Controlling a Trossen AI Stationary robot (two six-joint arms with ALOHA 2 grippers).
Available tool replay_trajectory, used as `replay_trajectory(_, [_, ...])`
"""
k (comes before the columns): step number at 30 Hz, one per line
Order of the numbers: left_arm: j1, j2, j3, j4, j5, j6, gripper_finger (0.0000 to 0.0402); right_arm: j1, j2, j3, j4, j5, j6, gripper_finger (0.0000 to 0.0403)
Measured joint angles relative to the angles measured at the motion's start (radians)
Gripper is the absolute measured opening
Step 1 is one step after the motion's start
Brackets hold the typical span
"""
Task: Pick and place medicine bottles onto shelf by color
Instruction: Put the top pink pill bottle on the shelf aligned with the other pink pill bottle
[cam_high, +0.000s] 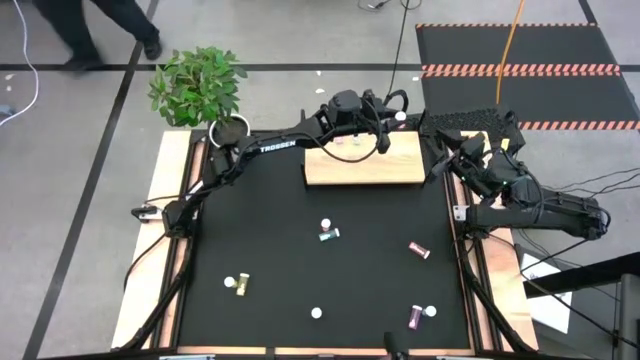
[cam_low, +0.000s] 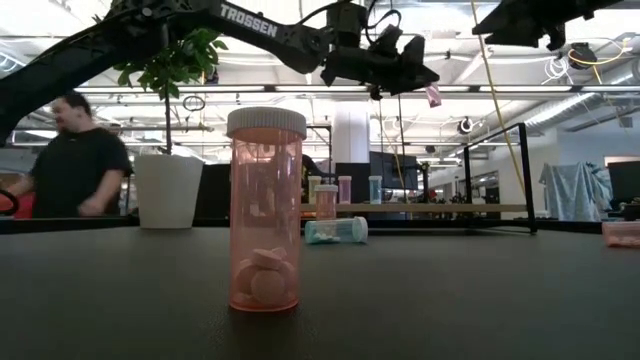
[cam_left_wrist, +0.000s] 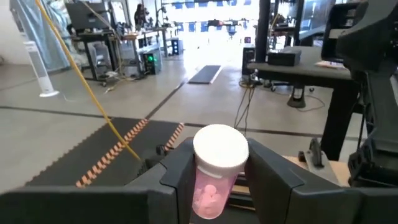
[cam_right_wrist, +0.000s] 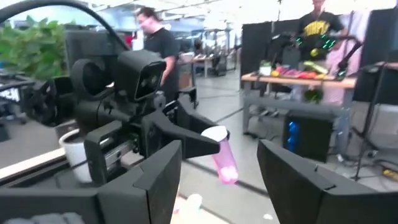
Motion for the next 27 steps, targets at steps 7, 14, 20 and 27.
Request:
replay_trajectory(7, [0.023, 0.007, 0.0, 0.029, 0.042, 0.018, 0.0124, -0.019, 0.06, 0.0, 0.11, 0.024, -0.047, 0.0208])
replay_trajectory(14, [0.035, 0.084, -0.001, 0.079, 0.072, -0.043, 0.0124, -0.04, 0.11, 0.0, 0.113, 0.023, 0.019, 0.0208])
replay_trajectory(20, [0.044, 0.097, -0.001, -0.024, 0.028, 0.024, 0.0124, -0.038, 0.131, 0.0, 0.112, 0.021, 0.062, 0.0208])
replay_trajectory(27, [0.079, 0.097, 0.0, -0.078, 0.007, 0.074, 0.0124, -0.038, 0.144, 0.0, 0.111, 0.021, 0.079, 0.0208])
